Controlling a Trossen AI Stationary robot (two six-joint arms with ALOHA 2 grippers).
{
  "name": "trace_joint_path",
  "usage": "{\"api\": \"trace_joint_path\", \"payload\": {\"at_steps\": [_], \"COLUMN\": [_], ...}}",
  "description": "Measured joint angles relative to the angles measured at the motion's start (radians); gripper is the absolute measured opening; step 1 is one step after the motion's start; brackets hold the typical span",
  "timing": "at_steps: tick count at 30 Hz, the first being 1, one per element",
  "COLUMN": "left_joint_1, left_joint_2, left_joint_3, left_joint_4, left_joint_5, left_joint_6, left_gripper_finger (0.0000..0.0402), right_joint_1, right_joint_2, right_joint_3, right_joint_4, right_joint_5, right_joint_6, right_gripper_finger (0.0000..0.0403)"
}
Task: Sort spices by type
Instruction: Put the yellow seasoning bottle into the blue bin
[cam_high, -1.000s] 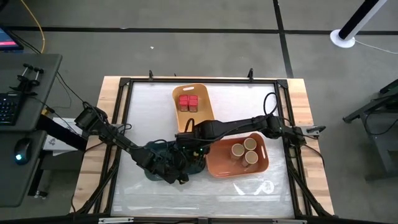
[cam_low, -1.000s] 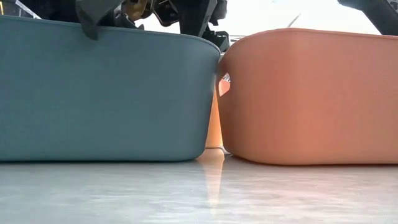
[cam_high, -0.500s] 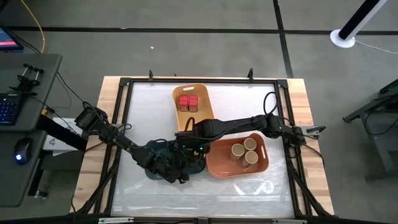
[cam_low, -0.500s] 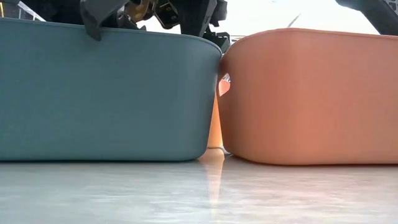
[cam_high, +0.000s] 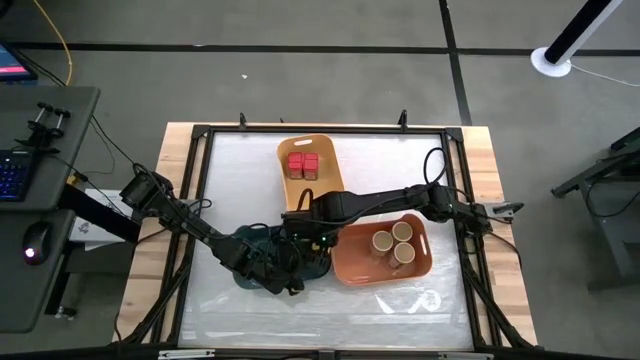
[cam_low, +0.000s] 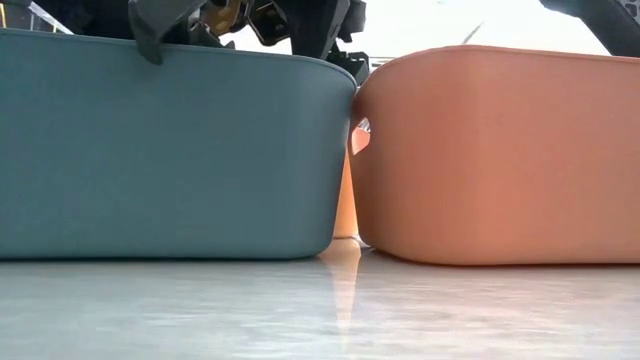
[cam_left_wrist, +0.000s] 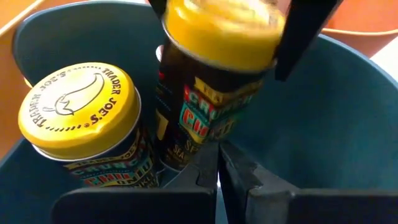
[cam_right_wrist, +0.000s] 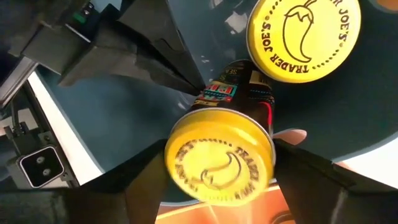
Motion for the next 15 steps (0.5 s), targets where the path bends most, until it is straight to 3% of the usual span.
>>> {"api": "trace_joint_path", "payload": {"at_steps": [10,15], "left_joint_1": [-0.012,-0.012], "left_joint_2": [0.000,-0.003], "left_joint_3": [0.000,0.000], "left_joint_4": [0.000,0.000], "left_joint_5": [0.000,0.001], "left_joint_6": [-0.002,-0.007], "left_gripper_finger": [0.0000,0.0000], "right_joint_1": [0.000,0.000], "right_joint_2": [-0.012,-0.019], "right_joint_3": [0.001,0.002], "right_joint_4": [-0.012,-0.019], "right_joint_5": [-0.005,-0.025], "right_joint_6": [-0.015,-0.046], "right_gripper_finger": [0.0351,0.0363]}}
